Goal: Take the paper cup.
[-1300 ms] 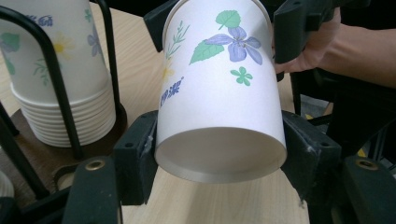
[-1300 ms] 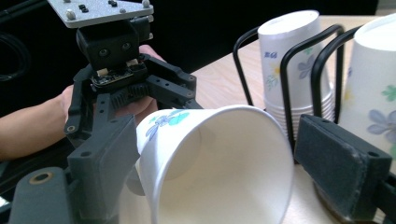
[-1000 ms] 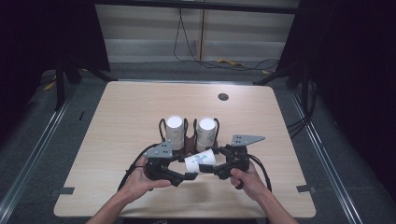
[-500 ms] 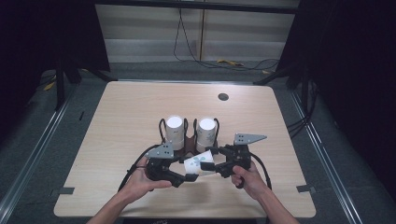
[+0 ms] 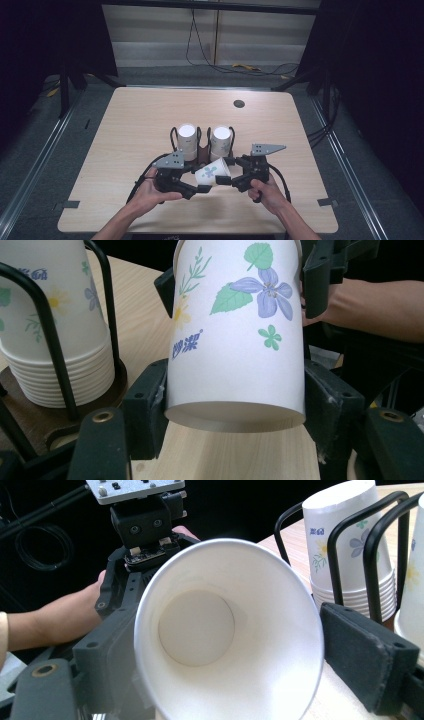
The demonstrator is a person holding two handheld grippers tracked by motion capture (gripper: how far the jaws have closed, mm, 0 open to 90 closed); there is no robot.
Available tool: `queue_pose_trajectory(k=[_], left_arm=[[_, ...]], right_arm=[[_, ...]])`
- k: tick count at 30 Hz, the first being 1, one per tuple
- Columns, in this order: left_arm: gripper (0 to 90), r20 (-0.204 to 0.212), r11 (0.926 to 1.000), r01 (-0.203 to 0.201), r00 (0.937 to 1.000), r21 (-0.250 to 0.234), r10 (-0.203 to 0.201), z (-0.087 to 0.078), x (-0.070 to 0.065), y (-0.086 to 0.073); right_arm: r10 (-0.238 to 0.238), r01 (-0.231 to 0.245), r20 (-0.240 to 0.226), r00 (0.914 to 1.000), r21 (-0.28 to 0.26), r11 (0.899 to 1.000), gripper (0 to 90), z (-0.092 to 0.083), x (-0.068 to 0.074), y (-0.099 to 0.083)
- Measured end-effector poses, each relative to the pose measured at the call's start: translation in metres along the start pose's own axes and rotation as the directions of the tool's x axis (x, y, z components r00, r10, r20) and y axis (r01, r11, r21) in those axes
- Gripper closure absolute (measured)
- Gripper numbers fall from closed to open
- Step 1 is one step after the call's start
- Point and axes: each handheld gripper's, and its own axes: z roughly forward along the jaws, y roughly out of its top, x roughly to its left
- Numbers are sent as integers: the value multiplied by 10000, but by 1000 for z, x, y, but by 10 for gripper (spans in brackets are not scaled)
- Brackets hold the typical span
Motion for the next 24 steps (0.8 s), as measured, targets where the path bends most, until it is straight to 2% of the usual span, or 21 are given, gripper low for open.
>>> queue_pose_trajectory(k=[7, 10, 13, 19, 24], left_arm=[[352, 28, 10000, -21, 10000, 47, 21, 3, 0, 0], [352, 76, 10000, -13, 10000, 64, 13, 2, 0, 0], [352, 82, 10000, -9, 10000, 48, 8, 3, 0, -1], [347, 95, 9998, 124, 9999, 151, -126, 4, 2, -3], [334, 62, 9994, 224, 9997, 258, -226, 4, 3, -4]], right_arm=[[237, -234, -208, 9995, 143, 9996, 137, 3, -2, -2], [204, -200, -308, 9993, 120, 9997, 191, 3, -1, -2], [388, -389, -460, 9982, -16, 9992, 220, 1, -4, -1], [448, -452, -539, 9975, -65, 9990, 252, 1, -5, -1], [440, -440, -433, 9981, 12, 9990, 262, 3, -6, -1]])
